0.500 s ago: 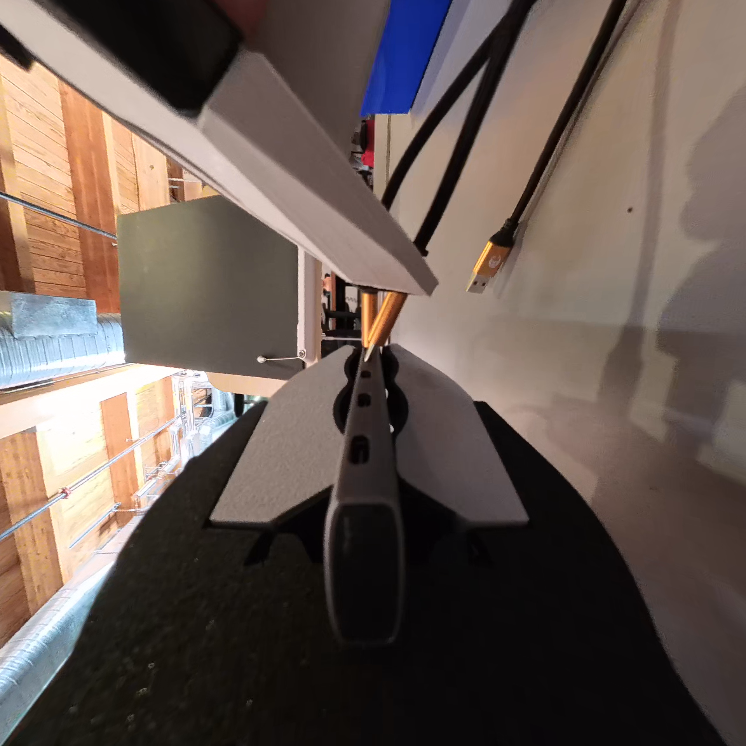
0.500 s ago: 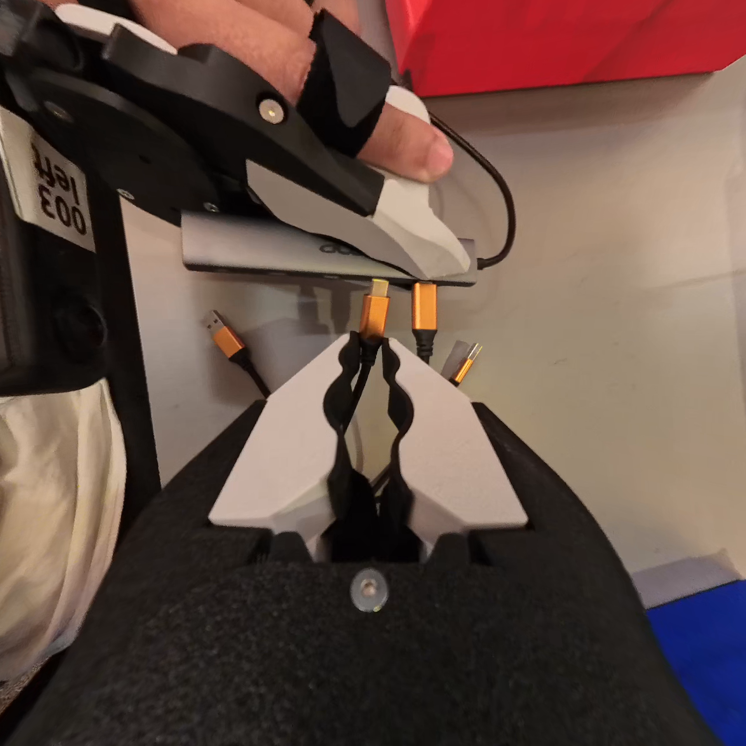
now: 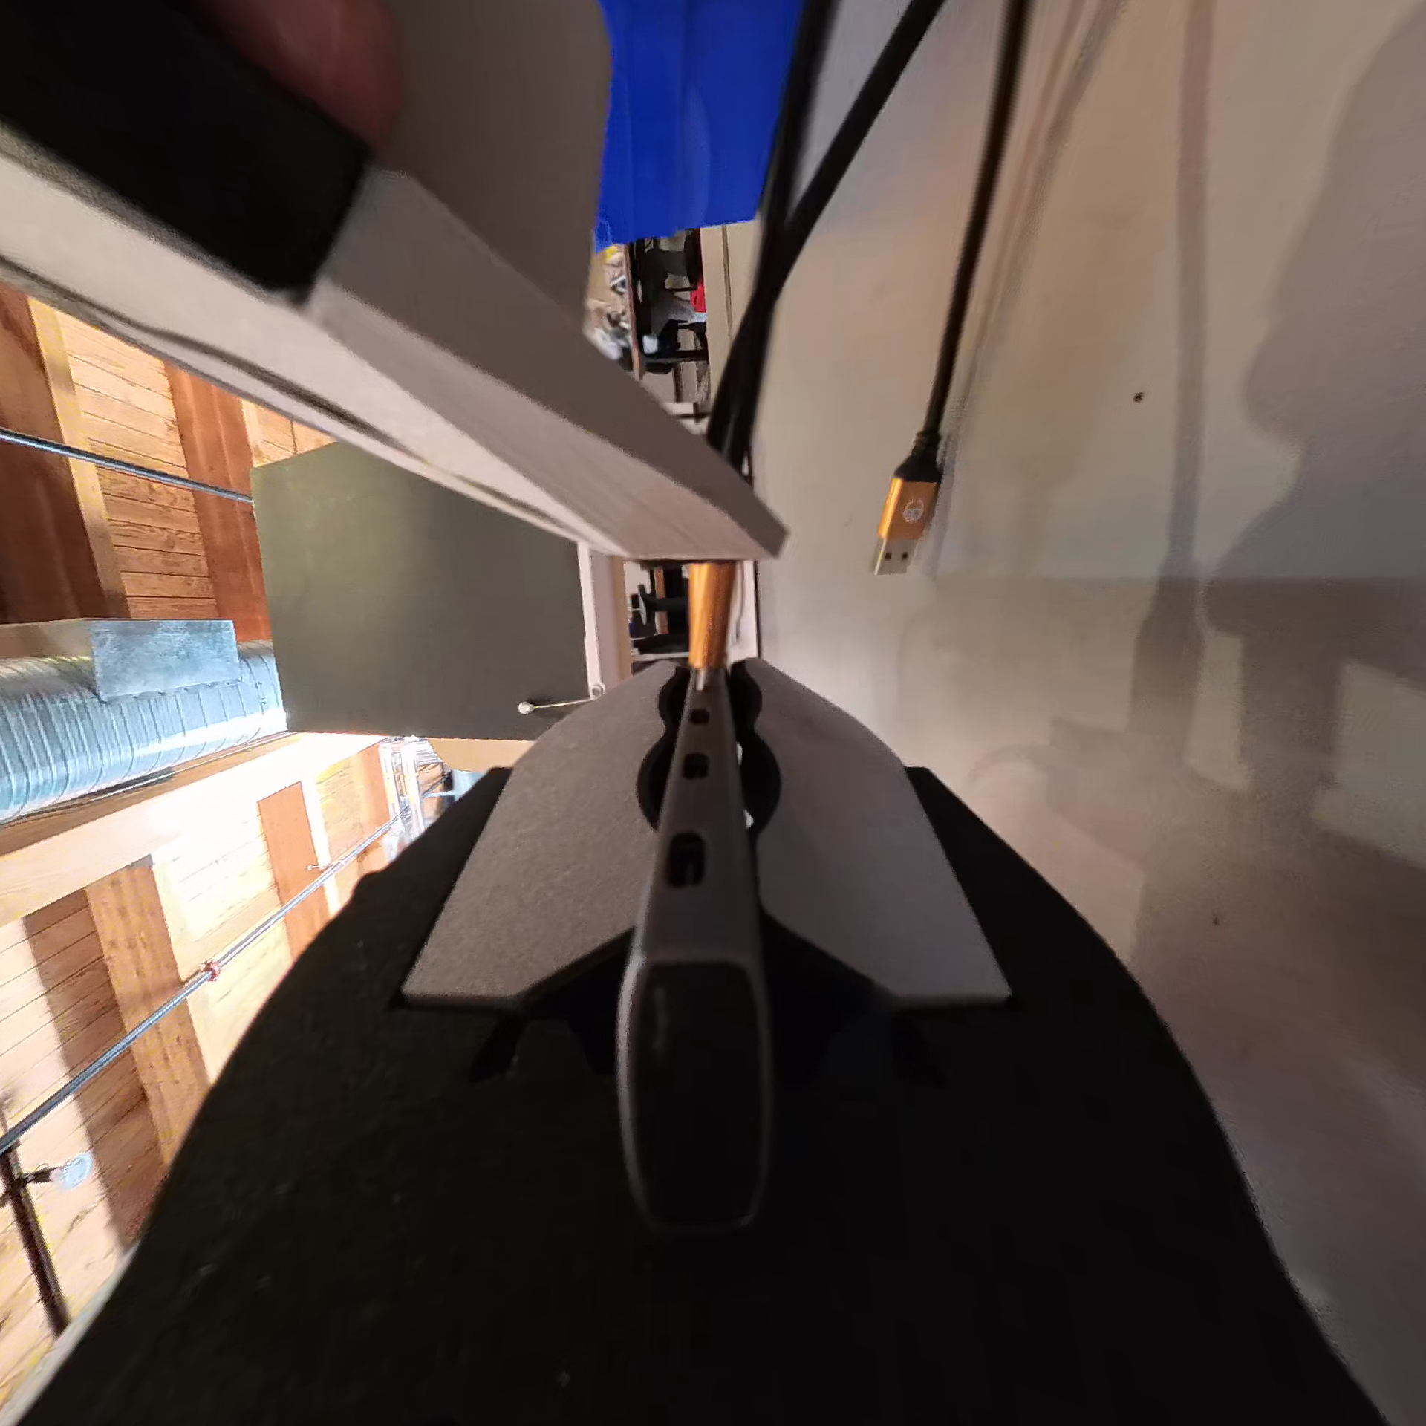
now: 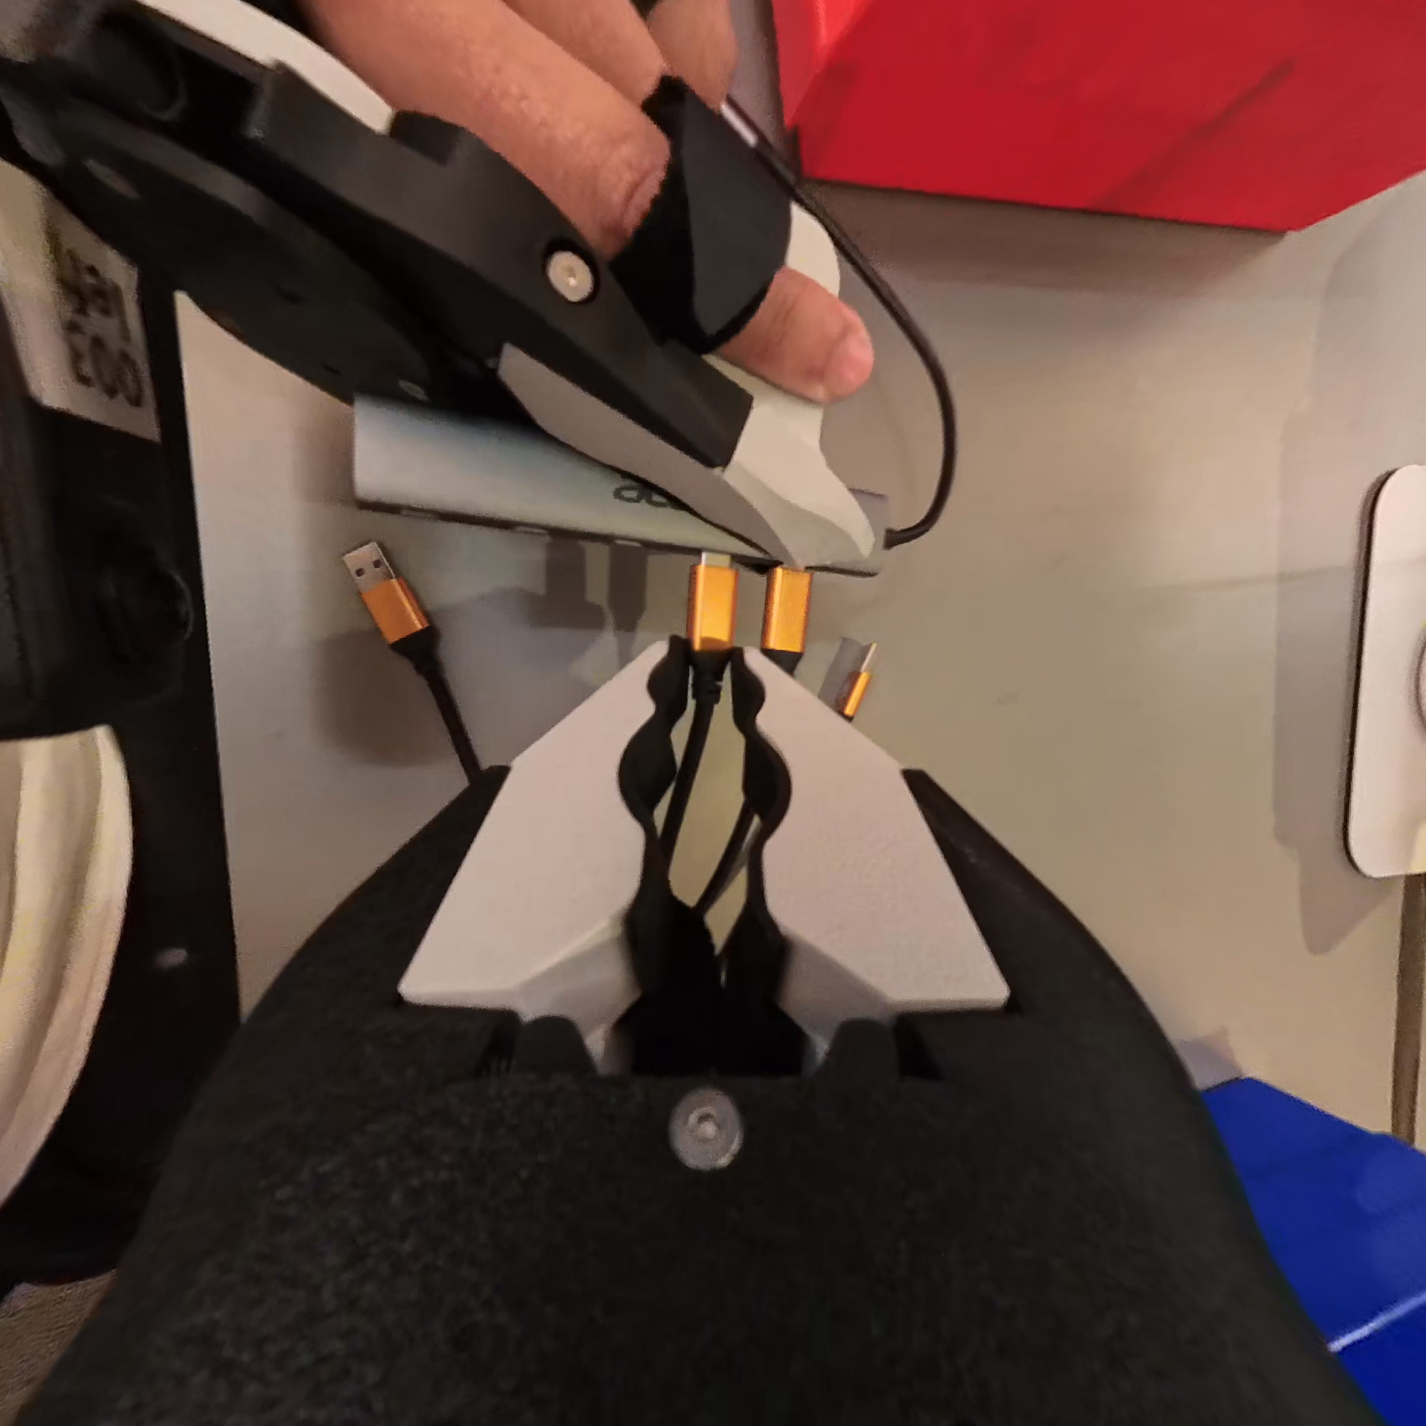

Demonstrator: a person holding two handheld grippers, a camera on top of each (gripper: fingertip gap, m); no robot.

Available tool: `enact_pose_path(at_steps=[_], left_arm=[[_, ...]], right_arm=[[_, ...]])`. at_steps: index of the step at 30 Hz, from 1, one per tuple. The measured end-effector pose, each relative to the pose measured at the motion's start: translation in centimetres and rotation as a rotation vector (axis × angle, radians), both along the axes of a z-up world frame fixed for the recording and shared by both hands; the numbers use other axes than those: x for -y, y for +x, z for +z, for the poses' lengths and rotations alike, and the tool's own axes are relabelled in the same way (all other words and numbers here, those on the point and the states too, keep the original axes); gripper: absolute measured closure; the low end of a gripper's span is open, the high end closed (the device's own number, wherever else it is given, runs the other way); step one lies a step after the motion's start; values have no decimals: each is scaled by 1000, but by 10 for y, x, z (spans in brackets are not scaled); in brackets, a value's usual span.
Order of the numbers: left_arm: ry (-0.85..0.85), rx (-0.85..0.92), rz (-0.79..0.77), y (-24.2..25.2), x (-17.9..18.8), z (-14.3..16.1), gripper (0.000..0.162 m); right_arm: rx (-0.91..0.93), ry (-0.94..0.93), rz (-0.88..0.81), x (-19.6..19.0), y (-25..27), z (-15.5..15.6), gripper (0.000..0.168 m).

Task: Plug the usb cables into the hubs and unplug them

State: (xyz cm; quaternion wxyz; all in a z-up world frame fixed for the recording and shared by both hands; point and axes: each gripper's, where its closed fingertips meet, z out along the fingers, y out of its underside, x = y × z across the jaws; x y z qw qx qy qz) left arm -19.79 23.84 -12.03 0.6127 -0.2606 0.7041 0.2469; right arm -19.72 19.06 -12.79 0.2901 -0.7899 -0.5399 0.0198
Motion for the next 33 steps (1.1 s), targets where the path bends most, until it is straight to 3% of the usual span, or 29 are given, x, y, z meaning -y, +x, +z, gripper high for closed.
enact_pose_path(at_steps=[4, 10, 13, 23, 27, 30, 33], left_arm=[[-42, 38, 3, 1, 2, 1, 152], [-198, 159, 9, 1, 2, 9, 152], [-206, 133, -7, 4, 5, 3, 152], [-206, 85, -12, 6, 2, -9, 152], [-244, 97, -1, 10, -3, -4, 152], [-308, 108, 7, 8, -6, -6, 152], [-366, 100, -9, 10, -2, -9, 151]], right_arm=[[-83, 34, 41, 0, 0, 7, 160], [-444, 23, 4, 0, -5, 19, 160], [-505, 42, -3, 0, -6, 15, 160], [-428, 36, -18, -4, -6, 1, 159], [-390, 133, -16, -5, 5, 23, 154], [-379, 274, 134, 16, 0, 60, 144], [-238, 426, 277, 27, -21, 54, 143]])
